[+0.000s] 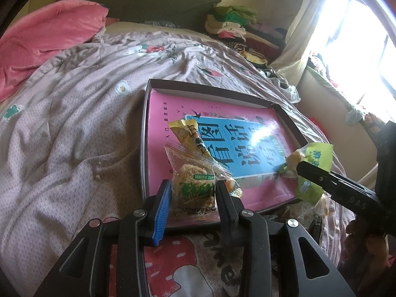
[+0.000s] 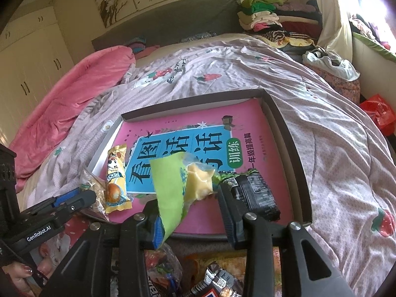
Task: Organize snacks
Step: 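Lower and release the bread bag in the tray while right tool releases the green packet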
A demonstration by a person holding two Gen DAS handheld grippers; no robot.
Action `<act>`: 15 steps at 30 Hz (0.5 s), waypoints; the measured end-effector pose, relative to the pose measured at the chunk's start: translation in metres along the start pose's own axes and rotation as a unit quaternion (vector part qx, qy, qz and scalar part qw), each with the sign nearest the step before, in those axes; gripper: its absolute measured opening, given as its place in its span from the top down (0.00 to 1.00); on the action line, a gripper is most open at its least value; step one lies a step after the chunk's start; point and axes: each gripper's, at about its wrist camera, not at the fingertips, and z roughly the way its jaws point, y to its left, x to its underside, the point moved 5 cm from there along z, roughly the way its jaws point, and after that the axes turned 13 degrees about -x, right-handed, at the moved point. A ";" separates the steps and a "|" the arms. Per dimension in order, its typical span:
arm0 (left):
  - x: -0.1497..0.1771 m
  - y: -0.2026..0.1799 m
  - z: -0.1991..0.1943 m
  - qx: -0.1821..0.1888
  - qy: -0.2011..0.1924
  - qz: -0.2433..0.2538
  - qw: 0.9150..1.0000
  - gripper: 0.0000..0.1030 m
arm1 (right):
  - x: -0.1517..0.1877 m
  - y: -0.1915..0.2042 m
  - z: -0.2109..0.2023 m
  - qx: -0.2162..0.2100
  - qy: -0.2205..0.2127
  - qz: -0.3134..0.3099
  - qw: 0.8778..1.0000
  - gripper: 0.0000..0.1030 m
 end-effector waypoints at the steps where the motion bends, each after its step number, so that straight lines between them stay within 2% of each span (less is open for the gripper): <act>1: 0.000 0.000 0.000 0.000 0.001 0.000 1.000 0.62 | -0.001 0.001 -0.001 -0.001 -0.001 0.001 1.000 0.63; 3: 0.001 0.000 0.000 0.000 0.002 -0.001 1.000 0.59 | -0.001 0.001 -0.003 -0.004 -0.004 0.002 1.000 0.63; 15: 0.000 -0.005 -0.011 0.012 -0.011 -0.001 1.000 0.50 | -0.005 0.004 -0.011 -0.005 -0.013 -0.002 1.000 0.63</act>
